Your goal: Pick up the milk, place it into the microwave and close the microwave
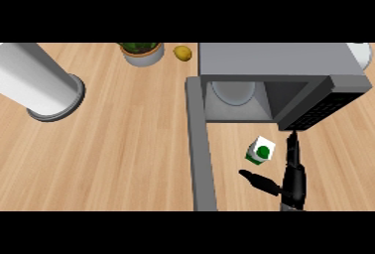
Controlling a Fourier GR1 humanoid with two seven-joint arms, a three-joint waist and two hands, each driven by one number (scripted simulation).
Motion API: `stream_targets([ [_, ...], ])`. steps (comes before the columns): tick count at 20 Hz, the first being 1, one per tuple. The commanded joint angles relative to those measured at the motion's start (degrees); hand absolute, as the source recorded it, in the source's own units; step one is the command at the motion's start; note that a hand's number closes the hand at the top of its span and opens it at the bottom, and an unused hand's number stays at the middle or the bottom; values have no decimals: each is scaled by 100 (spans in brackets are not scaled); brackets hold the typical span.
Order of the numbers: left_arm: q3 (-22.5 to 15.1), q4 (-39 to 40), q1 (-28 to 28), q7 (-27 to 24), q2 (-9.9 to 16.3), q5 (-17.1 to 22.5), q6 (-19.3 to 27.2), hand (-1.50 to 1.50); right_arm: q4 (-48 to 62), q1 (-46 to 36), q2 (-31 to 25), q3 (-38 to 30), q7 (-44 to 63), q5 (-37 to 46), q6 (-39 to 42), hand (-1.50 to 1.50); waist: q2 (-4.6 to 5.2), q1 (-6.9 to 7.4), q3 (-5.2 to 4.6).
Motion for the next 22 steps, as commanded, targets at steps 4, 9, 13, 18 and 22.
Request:
stream_targets([
  [4, 132, 291, -228, 92, 85, -14, -108, -150, 1491, -706, -48, -525, -915, -63, 71, -150, 5, 0, 1],
  [9, 121, -224, 28, 251, -215, 85, -74, -150, 2924, -1418, -101, -955, -1778, -246, 461, 150, 9, 34, 4],
  [13, 289, -737, 219, 689, -9, 657, 124, -150, 3365, -1796, -119, -879, -2031, -48, 507, 150, 15, 93, 9],
  [18, 212, -262, 22, 428, -153, 275, -103, -150, 3105, -1983, -28, -933, -2306, 15, 156, 150, 8, 34, 3],
  [22, 298, -103, -136, 258, -70, 137, -234, -150, 3202, -2224, -325, -800, -2117, 136, 768, 150, 9, 35, 1],
])
